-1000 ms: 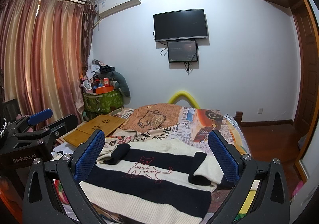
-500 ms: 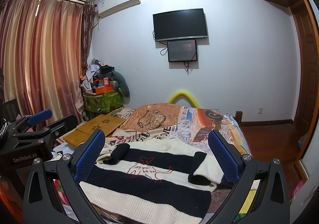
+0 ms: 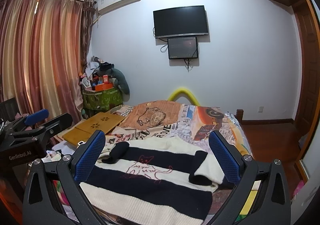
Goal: Fold small clothes
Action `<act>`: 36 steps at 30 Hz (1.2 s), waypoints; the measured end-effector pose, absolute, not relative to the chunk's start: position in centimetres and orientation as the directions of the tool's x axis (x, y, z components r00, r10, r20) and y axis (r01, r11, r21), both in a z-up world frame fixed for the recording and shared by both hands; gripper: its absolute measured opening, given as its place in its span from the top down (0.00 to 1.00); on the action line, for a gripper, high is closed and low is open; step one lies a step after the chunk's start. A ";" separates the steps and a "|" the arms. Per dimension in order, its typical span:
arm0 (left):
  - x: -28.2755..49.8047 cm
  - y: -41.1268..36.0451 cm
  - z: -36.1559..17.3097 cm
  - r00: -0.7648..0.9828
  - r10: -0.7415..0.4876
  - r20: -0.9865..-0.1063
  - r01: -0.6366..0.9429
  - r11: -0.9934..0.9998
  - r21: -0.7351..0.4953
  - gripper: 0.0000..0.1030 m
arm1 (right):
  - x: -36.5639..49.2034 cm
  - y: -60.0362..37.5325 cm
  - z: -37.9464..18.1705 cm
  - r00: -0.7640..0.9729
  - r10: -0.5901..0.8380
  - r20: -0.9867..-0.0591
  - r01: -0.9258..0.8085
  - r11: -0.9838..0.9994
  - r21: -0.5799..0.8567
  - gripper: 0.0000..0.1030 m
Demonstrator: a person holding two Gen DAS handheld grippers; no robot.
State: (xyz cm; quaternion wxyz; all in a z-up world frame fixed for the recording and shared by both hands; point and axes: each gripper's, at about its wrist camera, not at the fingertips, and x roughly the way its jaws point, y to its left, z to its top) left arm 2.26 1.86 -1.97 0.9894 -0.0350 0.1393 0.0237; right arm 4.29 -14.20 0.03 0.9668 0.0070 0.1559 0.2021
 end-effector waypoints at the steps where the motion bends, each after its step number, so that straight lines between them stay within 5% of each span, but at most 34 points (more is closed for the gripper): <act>1: 2.6 2.1 -2.1 0.958 0.042 -0.283 -0.063 0.996 -0.066 0.00 | 4.5 -14.1 -0.1 0.869 0.392 -0.301 -0.388 0.919 0.076 0.00; 12: 9.5 9.6 -4.8 0.905 0.136 -0.404 -0.202 0.971 -0.125 0.00 | 10.6 -14.1 -2.7 0.826 0.393 -0.405 -0.388 0.916 0.099 0.00; 19: 15.5 16.4 -10.9 0.765 0.203 -0.611 -0.331 0.938 -0.104 0.00 | 15.8 -14.9 -5.0 0.782 0.364 -0.506 -0.366 0.925 0.099 0.05; 26: 19.6 20.3 -19.0 0.591 0.063 -0.804 -0.379 0.902 -0.208 0.00 | 20.9 -16.9 -9.0 0.705 0.304 -0.641 -0.318 0.943 0.098 0.18; 36: 23.7 17.9 -23.5 0.508 -0.164 -0.845 -0.348 0.859 -0.376 0.00 | 24.8 -18.8 -15.8 0.518 0.241 -0.821 -0.254 0.960 0.122 0.22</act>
